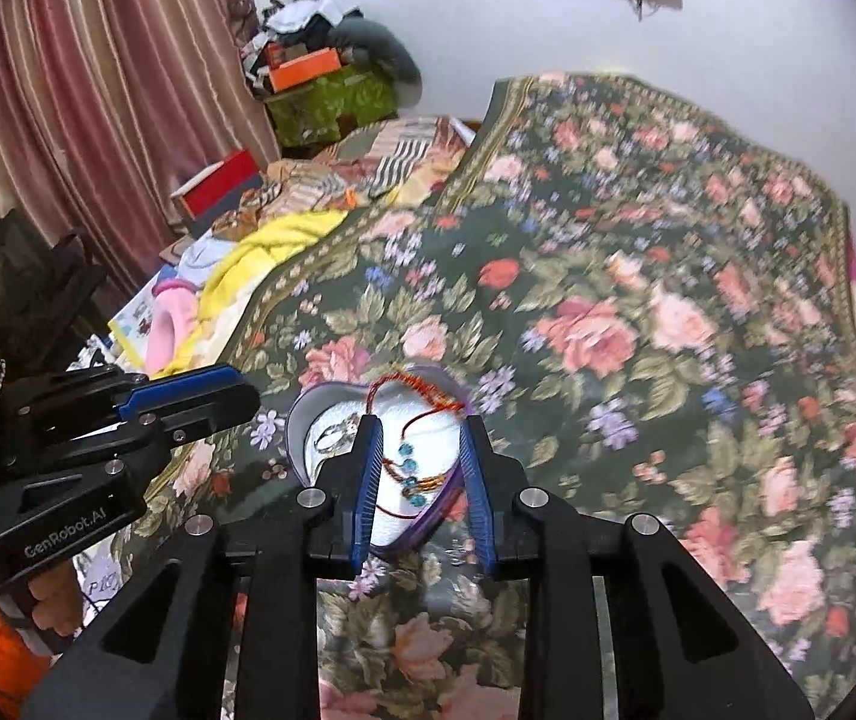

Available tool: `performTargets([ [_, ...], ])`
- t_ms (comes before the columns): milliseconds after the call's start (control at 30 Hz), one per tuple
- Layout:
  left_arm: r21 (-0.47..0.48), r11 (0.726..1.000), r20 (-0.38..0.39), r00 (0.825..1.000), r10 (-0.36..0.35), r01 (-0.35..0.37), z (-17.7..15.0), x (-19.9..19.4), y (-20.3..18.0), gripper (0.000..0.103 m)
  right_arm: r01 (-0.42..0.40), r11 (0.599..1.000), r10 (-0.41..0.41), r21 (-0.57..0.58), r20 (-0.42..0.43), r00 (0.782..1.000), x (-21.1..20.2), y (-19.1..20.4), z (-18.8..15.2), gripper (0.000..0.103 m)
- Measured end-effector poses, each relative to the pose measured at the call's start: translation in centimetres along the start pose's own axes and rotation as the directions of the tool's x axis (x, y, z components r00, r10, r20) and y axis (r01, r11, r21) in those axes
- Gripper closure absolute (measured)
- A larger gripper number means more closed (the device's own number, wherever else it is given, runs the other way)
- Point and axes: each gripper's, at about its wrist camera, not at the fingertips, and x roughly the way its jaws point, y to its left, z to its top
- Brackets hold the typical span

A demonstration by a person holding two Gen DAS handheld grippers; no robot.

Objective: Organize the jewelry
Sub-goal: 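Open both tools and lift them away from the tin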

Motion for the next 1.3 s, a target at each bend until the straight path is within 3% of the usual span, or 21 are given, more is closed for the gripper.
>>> performTargets([
  [200,0.054,0.998,0.022,1.000,0.012,-0.013,-0.2,-1.4,-2.0,0.086,0.111,0.994,-0.110,-0.011,0.075,0.991,-3.3,-1.0,-0.1,0.078],
  [433,0.090,0.996,0.003,1.000,-0.008,0.008,-0.9,-1.4,-4.2,0.079,0.158,0.987,-0.159,0.028,0.069,0.985,-5.2,-3.3,-2.0,0.076],
  [733,0.117,0.991,-0.108,0.993,-0.051,0.063,-3.0,1.4,-6.8,0.079,0.176,0.981,-0.177,0.079,0.004,0.984,-4.9,-5.7,-5.3,0.076],
  [967,0.108,0.986,-0.197,0.975,-0.101,0.124,-4.5,4.3,-8.3,0.079,0.197,0.972,-0.193,0.126,-0.044,0.980,-4.7,-8.0,-7.4,0.076],
  [1300,0.056,0.989,-0.263,0.958,-0.116,0.135,-4.3,8.3,-8.5,0.079,0.179,0.974,-0.169,0.142,-0.079,0.982,-3.5,-8.8,-8.2,0.076],
])
